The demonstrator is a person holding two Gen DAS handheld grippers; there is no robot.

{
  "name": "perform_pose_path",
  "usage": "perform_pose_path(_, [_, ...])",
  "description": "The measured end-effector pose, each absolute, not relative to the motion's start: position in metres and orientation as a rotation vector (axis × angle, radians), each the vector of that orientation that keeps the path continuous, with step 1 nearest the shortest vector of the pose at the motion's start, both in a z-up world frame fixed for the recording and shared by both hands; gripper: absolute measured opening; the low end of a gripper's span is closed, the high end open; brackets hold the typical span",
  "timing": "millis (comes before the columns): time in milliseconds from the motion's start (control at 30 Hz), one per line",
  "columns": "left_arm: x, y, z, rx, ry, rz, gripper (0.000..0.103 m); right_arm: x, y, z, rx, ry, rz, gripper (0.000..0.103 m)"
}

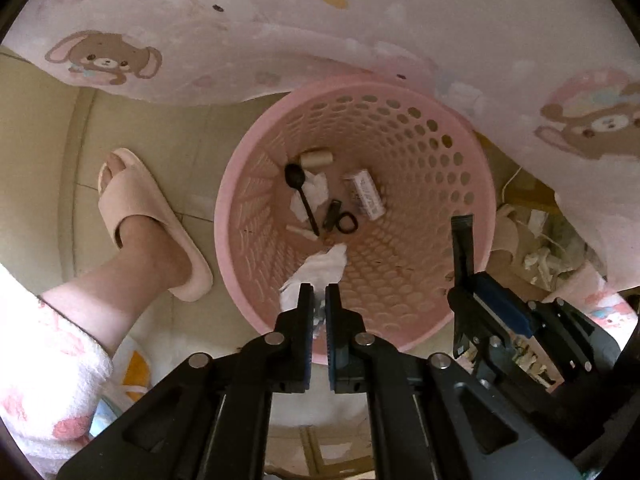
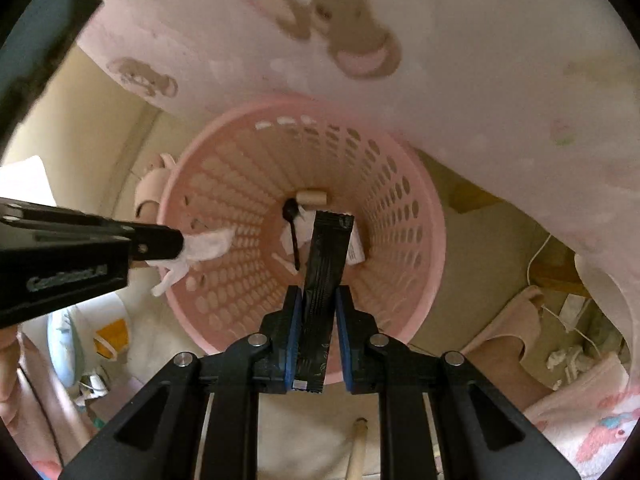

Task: Collect trash

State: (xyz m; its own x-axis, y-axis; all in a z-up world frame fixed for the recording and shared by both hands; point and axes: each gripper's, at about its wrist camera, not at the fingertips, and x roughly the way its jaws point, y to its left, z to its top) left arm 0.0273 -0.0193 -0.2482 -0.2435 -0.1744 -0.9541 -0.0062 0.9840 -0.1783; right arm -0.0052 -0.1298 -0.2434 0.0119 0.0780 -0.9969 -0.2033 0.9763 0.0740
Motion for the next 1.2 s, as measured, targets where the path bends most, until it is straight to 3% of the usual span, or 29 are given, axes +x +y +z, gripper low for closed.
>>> perform_pose_path(133, [0.028, -0.018, -0.248, -0.152, 1.816, -0.163, 0.008, -0.01, -0.13, -0.251, -0.114, 1.555, 0.222, 0.019])
perform_pose_path(233, [0.028, -0.016, -0.248, -0.146, 1.813, -0.142, 0.024, -0.009, -0.129, -0.251, -0.13, 1.567, 0.209, 0.024])
perform_pose_path(333, [0.029, -0.013, -0.247, -0.137, 1.81, -0.111, 0.039, -0.009, -0.131, -0.252, -0.132, 1.57, 0.198, 0.037])
perform_pose_path(400, [0.029, -0.01, -0.244, -0.14, 1.804, -0.101, 0.046, -0.009, -0.132, -0.248, -0.116, 1.567, 0.193, 0.055])
perform_pose_path(500, [0.03, -0.008, -0.233, -0.14, 1.774, -0.1, 0.056, -0.009, -0.135, -0.24, -0.111, 1.547, 0.184, 0.055])
perform_pose_path(633, [0.031, -0.01, -0.208, -0.067, 1.678, -0.086, 0.063, -0.011, -0.139, -0.221, -0.127, 1.491, 0.162, 0.055])
perform_pose_path(933, [0.027, 0.002, -0.128, -0.013, 1.404, -0.097, 0.063, -0.02, -0.153, -0.151, -0.077, 1.291, 0.133, 0.057])
perform_pose_path(1067, [0.022, 0.001, -0.084, 0.017, 1.236, -0.112, 0.073, -0.026, -0.165, -0.111, -0.021, 1.165, 0.131, 0.069])
perform_pose_path(1200, [0.015, 0.001, -0.058, 0.059, 1.086, -0.079, 0.078, -0.035, -0.178, -0.084, -0.016, 1.075, 0.073, 0.069])
